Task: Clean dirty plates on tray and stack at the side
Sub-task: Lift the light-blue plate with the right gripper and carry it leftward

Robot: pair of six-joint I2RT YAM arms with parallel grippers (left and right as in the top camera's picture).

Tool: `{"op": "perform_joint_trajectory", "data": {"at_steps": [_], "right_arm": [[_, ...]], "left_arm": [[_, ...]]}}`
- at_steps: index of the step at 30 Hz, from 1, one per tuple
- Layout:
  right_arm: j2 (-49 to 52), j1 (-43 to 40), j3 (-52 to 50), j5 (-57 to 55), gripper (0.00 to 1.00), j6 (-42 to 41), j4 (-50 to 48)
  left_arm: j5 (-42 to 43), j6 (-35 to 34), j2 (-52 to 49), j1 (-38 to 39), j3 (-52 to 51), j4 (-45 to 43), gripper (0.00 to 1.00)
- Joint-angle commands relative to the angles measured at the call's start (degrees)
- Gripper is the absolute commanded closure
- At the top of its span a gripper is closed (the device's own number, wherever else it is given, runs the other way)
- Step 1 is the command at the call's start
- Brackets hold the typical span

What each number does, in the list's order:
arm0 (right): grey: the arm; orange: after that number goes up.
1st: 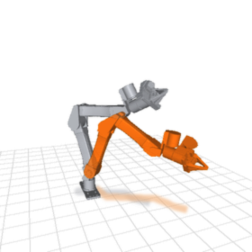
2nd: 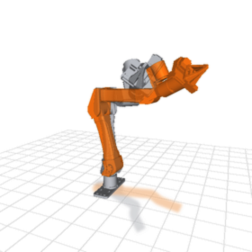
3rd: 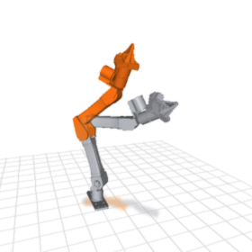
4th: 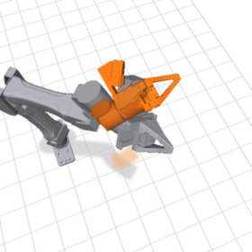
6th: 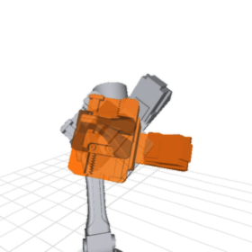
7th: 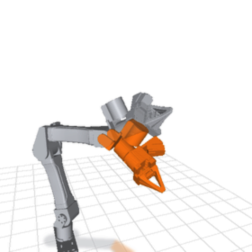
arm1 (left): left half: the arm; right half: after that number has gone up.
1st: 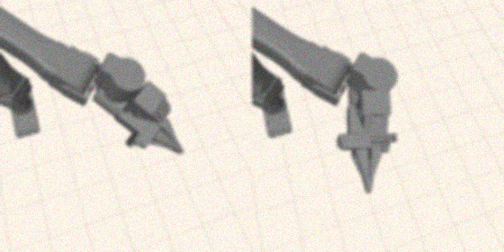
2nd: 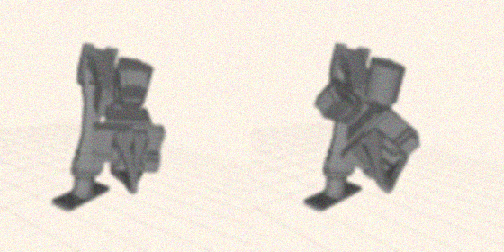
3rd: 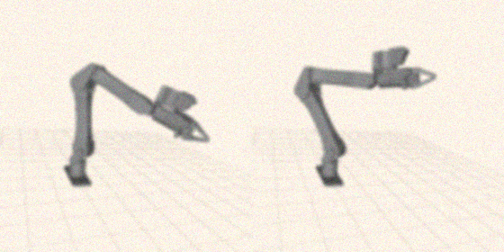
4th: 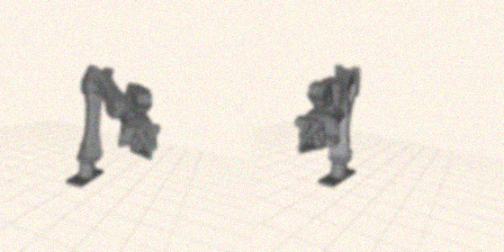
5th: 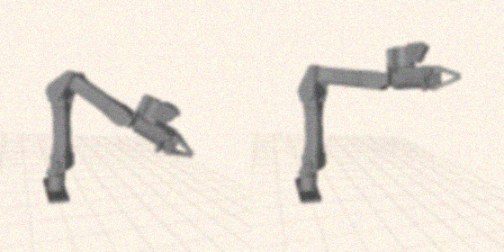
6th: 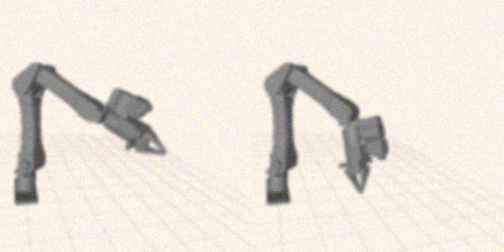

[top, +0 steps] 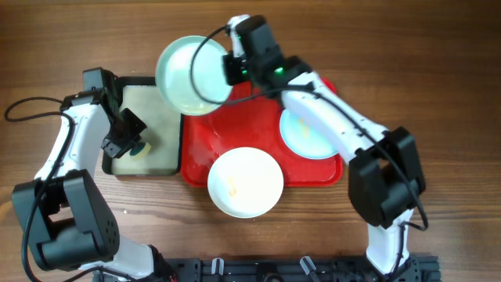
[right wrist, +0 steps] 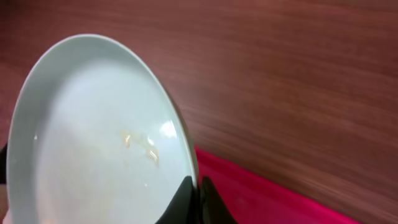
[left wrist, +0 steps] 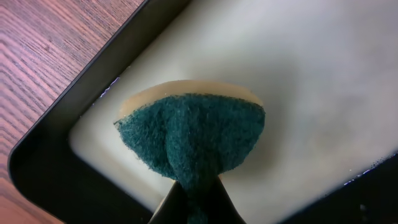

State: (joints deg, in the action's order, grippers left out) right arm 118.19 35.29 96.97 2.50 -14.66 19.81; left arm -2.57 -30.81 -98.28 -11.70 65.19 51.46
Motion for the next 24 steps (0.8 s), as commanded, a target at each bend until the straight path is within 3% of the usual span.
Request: {"op": "perform_joint_trajectory", "data": {"at_steps": [1, 13, 18, 24], "right_arm": [[2.8, 3.3, 1.3, -8.0, 0.96, 1.2, -3.2], [5.6, 9.6, 1.3, -21.6, 0.96, 17.5, -20.5], [5.6, 12.2, 1.3, -23.6, 0.96, 34.4, -29.7], [5.6, 15.4, 1.3, -25.2, 0.96, 48.9, -34.7]], "left_arm": [[-2.1, -1.0, 1.4, -0.3, -0.5, 0.6, 0.96], [-2.0, -1.0, 1.4, -0.3, -0.5, 0.9, 0.96], [-2.1, -1.0, 1.4, -0.3, -0.5, 0.9, 0.96], [-2.0, -1.0, 1.4, -0.3, -0.5, 0.9, 0.96]]}}
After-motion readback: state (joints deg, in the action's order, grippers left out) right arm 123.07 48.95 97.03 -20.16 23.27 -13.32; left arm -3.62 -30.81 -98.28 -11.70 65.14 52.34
